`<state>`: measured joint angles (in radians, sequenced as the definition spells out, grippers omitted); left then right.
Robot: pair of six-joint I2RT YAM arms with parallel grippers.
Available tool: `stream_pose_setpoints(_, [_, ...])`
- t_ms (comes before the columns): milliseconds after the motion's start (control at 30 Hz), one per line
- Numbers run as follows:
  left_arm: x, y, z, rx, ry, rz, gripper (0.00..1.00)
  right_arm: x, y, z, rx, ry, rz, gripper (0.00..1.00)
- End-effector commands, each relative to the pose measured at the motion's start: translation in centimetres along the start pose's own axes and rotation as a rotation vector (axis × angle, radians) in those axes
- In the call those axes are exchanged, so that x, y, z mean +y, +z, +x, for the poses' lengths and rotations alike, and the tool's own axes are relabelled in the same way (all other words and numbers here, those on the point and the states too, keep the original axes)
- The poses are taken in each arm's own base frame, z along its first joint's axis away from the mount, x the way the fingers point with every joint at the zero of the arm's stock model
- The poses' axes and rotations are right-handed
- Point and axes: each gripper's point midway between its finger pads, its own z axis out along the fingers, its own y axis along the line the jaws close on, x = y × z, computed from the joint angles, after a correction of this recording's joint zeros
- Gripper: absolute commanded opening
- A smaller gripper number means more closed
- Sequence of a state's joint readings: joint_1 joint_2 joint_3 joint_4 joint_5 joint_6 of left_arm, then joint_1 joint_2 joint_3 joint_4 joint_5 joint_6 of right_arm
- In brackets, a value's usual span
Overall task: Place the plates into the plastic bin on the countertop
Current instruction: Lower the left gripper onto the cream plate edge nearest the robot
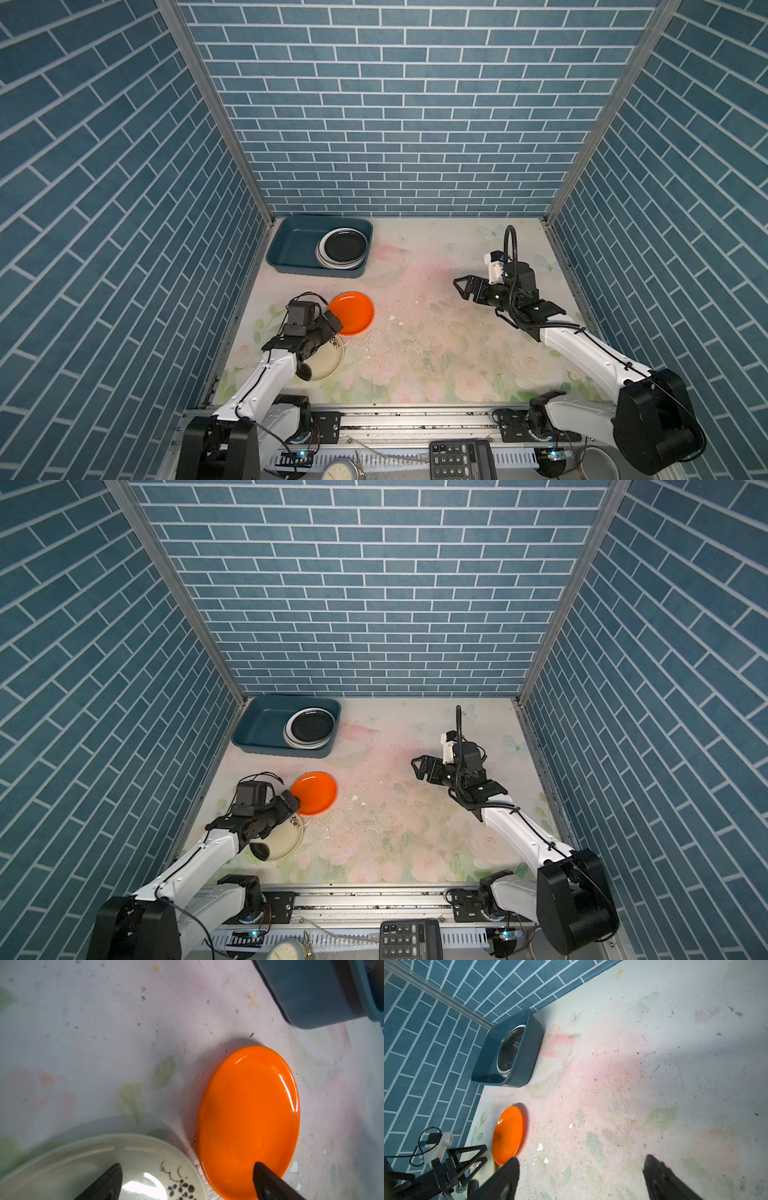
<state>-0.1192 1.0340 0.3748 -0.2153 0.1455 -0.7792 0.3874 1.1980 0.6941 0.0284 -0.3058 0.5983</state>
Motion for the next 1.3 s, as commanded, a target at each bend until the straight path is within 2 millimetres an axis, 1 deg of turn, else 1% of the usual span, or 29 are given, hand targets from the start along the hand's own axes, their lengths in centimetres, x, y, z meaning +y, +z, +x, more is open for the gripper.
stream_pose_setpoints(0, [2.0, 1.4, 3.9, 0.141, -0.011, -0.090, 1.00, 0.4, 0.1, -0.6, -0.014, 0.017, -0.023, 0.93])
stream_pose_setpoints(100, [1.4, 2.4, 4.8, 0.164, -0.021, -0.077, 0.99, 0.3, 0.1, -0.7, -0.014, 0.017, -0.019, 0.93])
stream_pose_setpoints(233, [-0.1, 3.3, 6.1, 0.192, 0.013, -0.057, 1.00, 0.3, 0.1, -0.9, -0.016, 0.023, -0.016, 0.93])
stream_pose_setpoints(433, [-1.9, 3.9, 7.1, 0.212, 0.052, -0.038, 1.00, 0.2, 0.3, -0.9, -0.010, 0.028, -0.014, 0.93])
stream_pose_setpoints(567, [-2.3, 3.9, 7.4, 0.221, 0.062, -0.034, 1.00, -0.1, 0.4, -0.8, -0.007, 0.036, -0.006, 0.92])
stream_pose_setpoints(833, [-2.7, 2.9, 6.5, 0.197, 0.082, -0.044, 0.99, -0.2, 0.5, -0.8, -0.003, 0.043, -0.007, 0.92])
stream_pose_setpoints(1000, [-3.4, 1.4, 4.7, 0.152, 0.147, -0.078, 1.00, 0.2, 0.3, -1.0, -0.006, 0.039, -0.019, 0.92])
stream_pose_setpoints(1100, [-3.1, 0.3, 3.4, 0.118, 0.159, -0.113, 1.00, 0.2, 0.2, -1.0, -0.008, 0.037, -0.024, 0.92])
stream_pose_setpoints(1267, [-1.0, -2.0, 1.4, 0.056, 0.120, -0.190, 1.00, 0.5, 0.0, -1.1, -0.011, 0.032, -0.034, 0.92])
